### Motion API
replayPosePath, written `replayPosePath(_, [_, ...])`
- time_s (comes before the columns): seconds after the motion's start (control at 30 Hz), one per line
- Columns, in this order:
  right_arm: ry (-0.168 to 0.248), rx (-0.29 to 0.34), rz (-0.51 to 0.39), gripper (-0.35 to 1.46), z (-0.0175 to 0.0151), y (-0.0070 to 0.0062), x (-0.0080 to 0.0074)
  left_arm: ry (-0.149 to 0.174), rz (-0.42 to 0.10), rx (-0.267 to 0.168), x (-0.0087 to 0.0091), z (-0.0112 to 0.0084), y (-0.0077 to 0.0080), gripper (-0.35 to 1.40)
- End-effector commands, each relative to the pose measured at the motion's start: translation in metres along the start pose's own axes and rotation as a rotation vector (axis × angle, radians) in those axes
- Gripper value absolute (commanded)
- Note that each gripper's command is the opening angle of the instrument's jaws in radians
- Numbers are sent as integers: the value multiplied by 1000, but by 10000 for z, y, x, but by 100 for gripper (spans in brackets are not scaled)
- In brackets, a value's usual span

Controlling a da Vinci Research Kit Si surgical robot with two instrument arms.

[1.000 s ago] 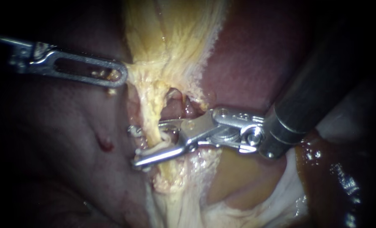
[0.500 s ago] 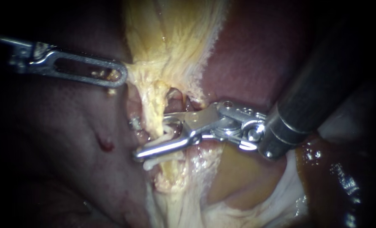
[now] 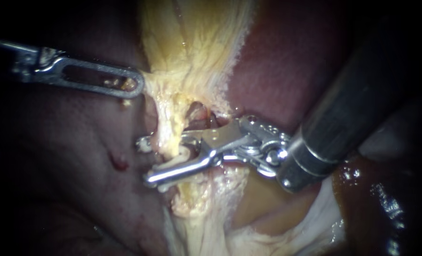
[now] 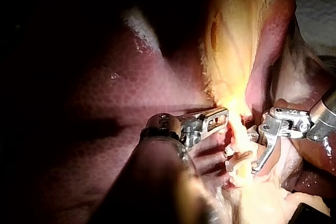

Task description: Clipping third clip left tube

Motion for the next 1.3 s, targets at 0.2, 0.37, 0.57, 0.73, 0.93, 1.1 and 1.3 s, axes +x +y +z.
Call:
replayPosePath(0.2, [5, -7, 1, 50, -1, 0, 2, 0, 1, 1, 0, -1, 0, -35])
replayPosePath(0.37, [18, -3, 7, 49, -3, -2, 6, 0, 1, 1, 0, -1, 0, -35])
replayPosePath(0.57, [18, 0, 9, 47, -4, -6, 7, 0, 1, 1, 0, -1, 0, -35])
replayPosePath(0.73, [19, -18, 13, 37, -9, -10, 7, 0, 1, 1, 0, -1, 0, -35])
replayPosePath(0.93, [19, -18, 16, 3, -16, -13, 5, 0, 1, 1, 0, -1, 0, -35])
replayPosePath(1.1, [19, -17, 17, -23, -17, -14, 5, 0, 1, 1, -1, 0, 0, -35])
replayPosePath(1.3, [37, -32, 23, -35, -19, -16, 8, 0, 1, 1, -1, 0, 0, -35])
